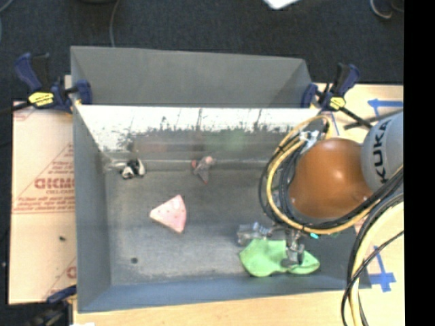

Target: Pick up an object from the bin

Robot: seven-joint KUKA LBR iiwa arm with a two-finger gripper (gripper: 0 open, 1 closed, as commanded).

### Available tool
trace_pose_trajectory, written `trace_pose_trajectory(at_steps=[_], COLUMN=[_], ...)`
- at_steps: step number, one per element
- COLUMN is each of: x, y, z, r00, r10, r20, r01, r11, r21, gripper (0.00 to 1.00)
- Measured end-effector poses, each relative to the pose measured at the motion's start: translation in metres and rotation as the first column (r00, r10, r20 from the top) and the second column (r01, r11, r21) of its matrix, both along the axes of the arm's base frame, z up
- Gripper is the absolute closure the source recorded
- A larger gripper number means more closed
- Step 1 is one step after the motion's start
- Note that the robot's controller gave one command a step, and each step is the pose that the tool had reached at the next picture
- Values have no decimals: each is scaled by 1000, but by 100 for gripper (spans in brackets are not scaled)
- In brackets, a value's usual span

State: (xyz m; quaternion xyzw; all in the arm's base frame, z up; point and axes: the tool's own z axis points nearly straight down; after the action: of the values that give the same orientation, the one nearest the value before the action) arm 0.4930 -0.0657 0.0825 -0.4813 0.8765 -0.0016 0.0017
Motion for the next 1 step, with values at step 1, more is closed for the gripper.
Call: trace_pose_trajectory(at_steps=[1], x=[0], y=[0], z=[0], r00=[1000], r10=[1], r20=[0], r01=[-1], r11=[1000], r21=[0], gripper=[0])
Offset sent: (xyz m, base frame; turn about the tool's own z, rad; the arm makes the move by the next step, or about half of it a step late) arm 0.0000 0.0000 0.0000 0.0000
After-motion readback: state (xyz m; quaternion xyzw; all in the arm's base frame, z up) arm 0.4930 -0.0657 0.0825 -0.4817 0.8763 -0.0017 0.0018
